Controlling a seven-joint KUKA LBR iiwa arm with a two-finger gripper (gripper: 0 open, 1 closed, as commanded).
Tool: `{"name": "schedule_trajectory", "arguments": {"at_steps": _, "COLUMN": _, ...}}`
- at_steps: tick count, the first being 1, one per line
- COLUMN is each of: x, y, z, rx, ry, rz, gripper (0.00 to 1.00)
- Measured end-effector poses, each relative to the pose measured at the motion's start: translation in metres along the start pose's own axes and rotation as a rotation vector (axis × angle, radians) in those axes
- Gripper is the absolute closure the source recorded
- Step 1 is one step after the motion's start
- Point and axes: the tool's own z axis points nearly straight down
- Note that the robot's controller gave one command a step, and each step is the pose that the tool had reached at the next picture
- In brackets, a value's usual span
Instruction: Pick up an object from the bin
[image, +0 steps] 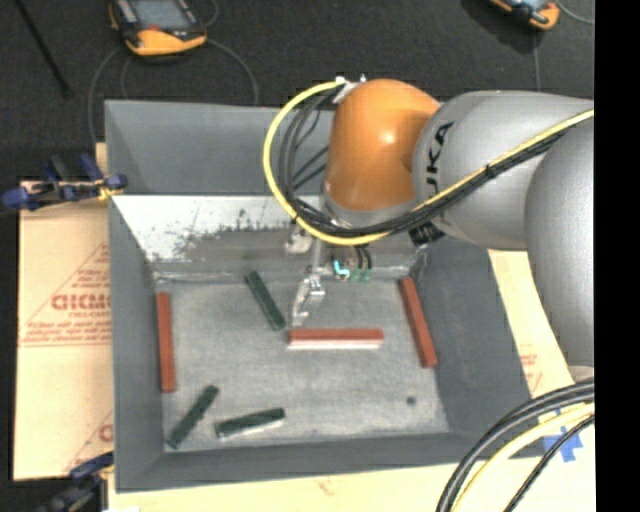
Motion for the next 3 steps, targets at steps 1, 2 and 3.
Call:
{"name": "schedule_trajectory", "arguments": {"at_steps": 1, "x": -0.002, "y": 0.000, "z": -0.005, "rx": -0.001, "ry": -0.008, "rz": 0.001, "gripper": 0.00}}
{"name": "schedule_trajectory", "arguments": {"at_steps": 2, "x": 0.001, "y": -0.057, "z": 0.051, "rx": -0.001, "ry": -0.013, "rz": 0.074, "gripper": 0.00}}
{"name": "schedule_trajectory", "arguments": {"at_steps": 3, "x": 0.028, "y": -0.082, "z": 0.066, "rx": 0.003, "ry": 0.001, "rz": -0.054, "gripper": 0.00}}
